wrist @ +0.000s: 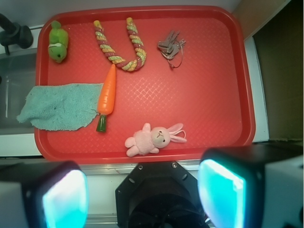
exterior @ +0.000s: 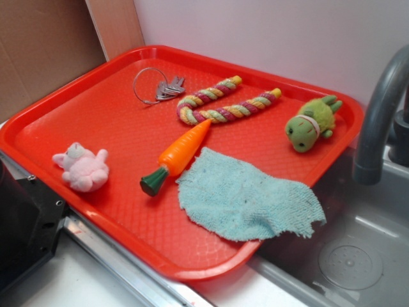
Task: Grab the silver keys.
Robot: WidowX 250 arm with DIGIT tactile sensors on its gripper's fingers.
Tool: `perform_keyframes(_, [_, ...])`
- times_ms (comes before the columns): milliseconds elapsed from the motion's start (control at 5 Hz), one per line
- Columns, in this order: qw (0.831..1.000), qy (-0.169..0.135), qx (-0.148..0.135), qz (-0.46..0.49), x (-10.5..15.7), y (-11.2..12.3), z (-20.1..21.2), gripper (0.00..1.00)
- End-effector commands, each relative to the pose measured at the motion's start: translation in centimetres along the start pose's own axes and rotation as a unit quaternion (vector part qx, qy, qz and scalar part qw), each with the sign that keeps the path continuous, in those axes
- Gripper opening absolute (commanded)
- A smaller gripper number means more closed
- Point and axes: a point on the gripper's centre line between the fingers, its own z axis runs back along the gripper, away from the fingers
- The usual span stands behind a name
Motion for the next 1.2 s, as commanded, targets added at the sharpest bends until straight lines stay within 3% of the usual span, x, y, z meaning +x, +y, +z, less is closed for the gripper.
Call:
perform_keyframes(0, [1.0, 0.0, 0.0, 0.0, 0.0, 0.0, 0.0, 1.0])
perform_keyframes(200, [0.999, -0.008, 0.015, 0.046, 3.0, 3.9, -1.8, 1.0])
perform_keyframes(400, [0.999, -0.021, -0.006, 0.027, 5.0, 6.1, -3.6, 1.0])
perform_keyframes(600, [0.998, -0.045, -0.052, -0.013, 7.1, 8.0, -6.4, 1.0])
perform_keyframes(800, [0.999, -0.04, -0.025, -0.002, 9.0, 7.9, -9.9, 1.0])
perform_keyframes(1000, [0.997, -0.048, -0.048, 0.024, 10.4, 7.1, -12.9, 1.0])
